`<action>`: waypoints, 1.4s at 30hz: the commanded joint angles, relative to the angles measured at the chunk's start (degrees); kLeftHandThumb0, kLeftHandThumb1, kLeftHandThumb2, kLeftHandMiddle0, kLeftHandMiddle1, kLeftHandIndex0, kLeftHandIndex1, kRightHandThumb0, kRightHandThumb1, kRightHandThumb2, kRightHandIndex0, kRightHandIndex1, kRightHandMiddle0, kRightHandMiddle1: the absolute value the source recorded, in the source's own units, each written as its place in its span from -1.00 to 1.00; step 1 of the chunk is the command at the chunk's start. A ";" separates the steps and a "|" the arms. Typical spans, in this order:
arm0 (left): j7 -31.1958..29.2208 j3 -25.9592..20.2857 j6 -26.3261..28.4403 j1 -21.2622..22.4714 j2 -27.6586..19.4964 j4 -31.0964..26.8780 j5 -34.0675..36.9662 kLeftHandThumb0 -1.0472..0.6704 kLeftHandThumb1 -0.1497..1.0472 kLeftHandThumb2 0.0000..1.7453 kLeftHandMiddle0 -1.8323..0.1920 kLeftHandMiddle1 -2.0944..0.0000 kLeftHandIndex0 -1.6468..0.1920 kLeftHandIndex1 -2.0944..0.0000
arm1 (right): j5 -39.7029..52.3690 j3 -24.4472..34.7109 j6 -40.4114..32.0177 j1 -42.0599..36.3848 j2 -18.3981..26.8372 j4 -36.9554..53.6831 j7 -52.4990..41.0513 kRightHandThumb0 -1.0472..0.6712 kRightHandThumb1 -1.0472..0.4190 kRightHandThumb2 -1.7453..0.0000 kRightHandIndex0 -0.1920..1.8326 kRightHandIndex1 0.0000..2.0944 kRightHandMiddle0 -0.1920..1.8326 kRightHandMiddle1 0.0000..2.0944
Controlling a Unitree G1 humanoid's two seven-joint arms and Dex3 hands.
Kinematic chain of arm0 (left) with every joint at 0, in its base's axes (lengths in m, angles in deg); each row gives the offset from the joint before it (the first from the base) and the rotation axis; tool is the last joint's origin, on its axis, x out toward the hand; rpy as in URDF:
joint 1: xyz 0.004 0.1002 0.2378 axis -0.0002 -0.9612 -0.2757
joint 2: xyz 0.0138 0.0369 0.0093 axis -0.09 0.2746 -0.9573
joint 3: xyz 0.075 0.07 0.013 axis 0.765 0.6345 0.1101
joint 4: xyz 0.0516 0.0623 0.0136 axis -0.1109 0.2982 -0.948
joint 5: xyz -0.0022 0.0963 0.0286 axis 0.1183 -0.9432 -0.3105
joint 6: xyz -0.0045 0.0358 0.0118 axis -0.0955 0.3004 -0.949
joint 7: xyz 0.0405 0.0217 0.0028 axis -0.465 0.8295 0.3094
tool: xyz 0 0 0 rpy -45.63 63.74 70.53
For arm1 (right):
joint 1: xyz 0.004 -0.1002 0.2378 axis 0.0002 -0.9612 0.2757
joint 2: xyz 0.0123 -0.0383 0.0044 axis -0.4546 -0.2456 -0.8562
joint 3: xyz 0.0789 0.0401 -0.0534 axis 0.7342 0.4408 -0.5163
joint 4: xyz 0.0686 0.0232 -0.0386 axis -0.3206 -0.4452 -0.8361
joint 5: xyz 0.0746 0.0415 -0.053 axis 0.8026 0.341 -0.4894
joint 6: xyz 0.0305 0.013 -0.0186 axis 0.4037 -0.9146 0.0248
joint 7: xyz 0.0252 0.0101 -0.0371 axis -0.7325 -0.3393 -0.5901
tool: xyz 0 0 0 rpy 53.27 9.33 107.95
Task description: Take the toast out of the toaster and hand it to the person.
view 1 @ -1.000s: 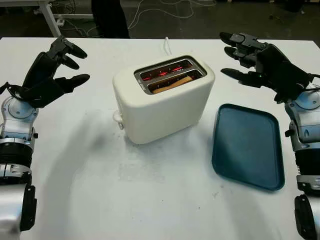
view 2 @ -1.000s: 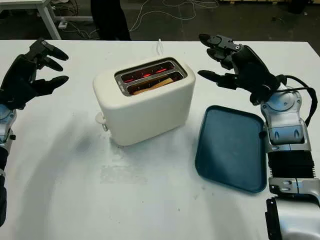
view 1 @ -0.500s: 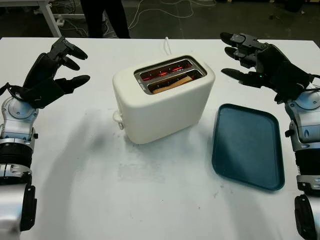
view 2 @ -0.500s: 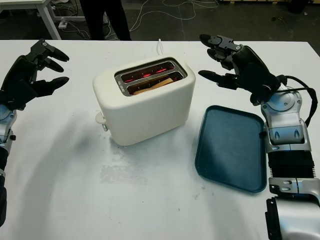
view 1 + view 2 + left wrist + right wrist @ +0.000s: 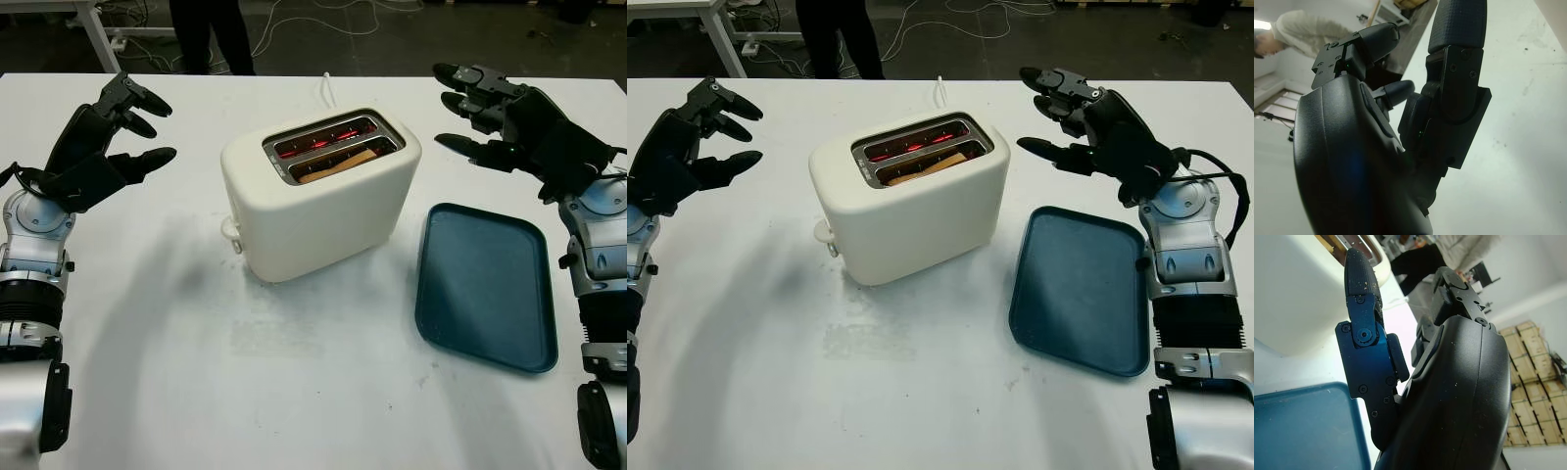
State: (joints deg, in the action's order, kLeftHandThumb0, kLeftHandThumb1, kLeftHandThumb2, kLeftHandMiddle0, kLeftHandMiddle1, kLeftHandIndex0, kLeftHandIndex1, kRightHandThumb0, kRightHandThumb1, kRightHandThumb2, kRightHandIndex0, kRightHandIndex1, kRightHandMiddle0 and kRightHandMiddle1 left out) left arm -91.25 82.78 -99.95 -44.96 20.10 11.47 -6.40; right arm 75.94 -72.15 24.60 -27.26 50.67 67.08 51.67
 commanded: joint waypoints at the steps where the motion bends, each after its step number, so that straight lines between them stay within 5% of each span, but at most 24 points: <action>1: 0.88 0.31 -0.47 -0.32 -0.92 -0.71 -1.04 -1.00 0.79 -0.57 0.81 -0.51 0.79 -0.37 | 0.21 0.23 -0.24 -0.23 -0.12 0.57 0.23 -0.56 -0.83 0.77 -0.60 -1.00 -0.57 -1.00; 42: 0.06 0.10 -1.34 -0.52 -0.77 0.11 -0.44 -1.00 0.79 -0.59 0.81 -0.47 0.79 -0.30 | -0.57 0.10 -0.12 -0.68 -0.04 0.69 0.55 -0.56 -0.83 0.77 -0.58 -1.00 -0.56 -1.00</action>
State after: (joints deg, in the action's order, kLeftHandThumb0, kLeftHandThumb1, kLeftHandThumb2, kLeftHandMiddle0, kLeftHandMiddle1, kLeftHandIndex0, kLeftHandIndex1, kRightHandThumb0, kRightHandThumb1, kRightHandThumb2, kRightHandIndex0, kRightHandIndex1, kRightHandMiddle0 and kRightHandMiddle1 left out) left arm -90.88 82.93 -101.42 -44.97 20.07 12.33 -7.12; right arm 75.34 -72.25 24.34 -27.33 50.68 67.31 51.82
